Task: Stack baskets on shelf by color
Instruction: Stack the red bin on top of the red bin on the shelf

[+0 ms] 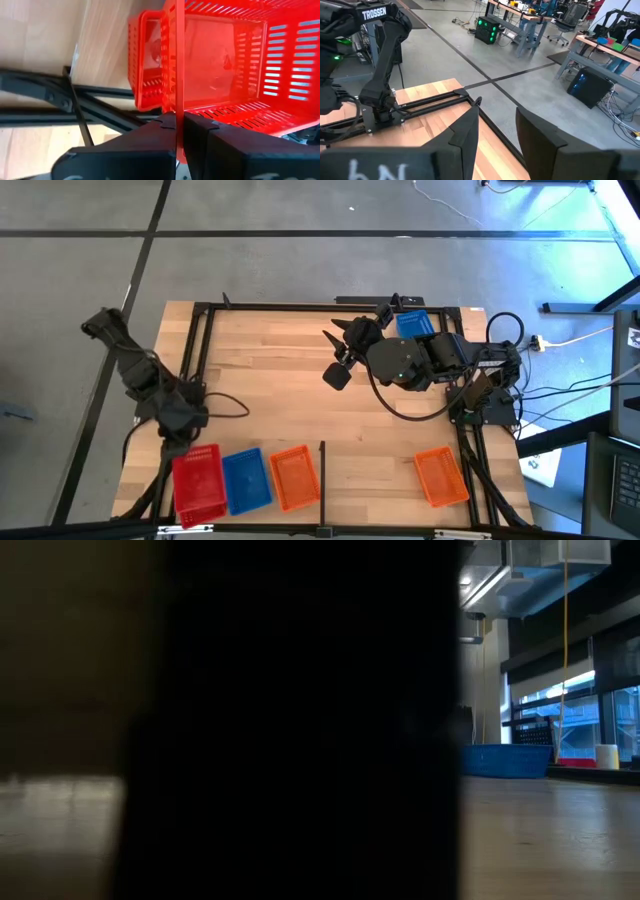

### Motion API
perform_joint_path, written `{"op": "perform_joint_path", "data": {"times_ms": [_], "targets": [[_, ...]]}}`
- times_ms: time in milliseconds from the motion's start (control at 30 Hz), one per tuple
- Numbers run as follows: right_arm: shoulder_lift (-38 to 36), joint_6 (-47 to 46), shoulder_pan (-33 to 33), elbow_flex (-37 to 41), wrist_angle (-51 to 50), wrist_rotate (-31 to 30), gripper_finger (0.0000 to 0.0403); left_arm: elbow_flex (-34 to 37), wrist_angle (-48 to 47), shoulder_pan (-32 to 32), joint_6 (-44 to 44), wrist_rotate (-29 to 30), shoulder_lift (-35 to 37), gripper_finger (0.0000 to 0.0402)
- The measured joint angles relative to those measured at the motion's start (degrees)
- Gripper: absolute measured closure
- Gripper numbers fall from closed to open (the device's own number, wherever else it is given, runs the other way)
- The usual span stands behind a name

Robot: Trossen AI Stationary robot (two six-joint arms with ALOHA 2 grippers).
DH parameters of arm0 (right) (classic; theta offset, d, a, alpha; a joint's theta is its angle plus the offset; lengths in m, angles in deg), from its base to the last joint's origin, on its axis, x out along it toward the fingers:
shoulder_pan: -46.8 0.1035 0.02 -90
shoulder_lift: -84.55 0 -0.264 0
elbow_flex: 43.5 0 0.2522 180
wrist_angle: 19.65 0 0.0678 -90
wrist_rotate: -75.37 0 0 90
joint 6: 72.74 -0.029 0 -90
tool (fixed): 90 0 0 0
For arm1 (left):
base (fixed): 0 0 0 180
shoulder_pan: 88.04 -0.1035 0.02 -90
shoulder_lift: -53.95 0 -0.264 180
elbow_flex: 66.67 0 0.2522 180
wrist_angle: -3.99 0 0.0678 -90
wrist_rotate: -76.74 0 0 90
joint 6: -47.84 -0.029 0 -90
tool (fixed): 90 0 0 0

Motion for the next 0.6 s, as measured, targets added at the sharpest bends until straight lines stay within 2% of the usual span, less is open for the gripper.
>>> {"op": "perform_joint_path", "data": {"times_ms": [233,467,600], "targets": [[0.0,0.0,0.0,0.0,0.0,0.0,0.0272,0.0,0.0,4.8,3.9,0.5,-4.1,0.0401],[0.0,0.0,0.0,0.0,0.0,0.0,0.0272,0.0,0.0,7.5,3.6,0.5,-9.4,0.0401],[0.0,0.0,0.0,0.0,0.0,0.0,0.0272,0.0,0.1,7.7,1.9,2.6,-11.1,0.0401]]}}
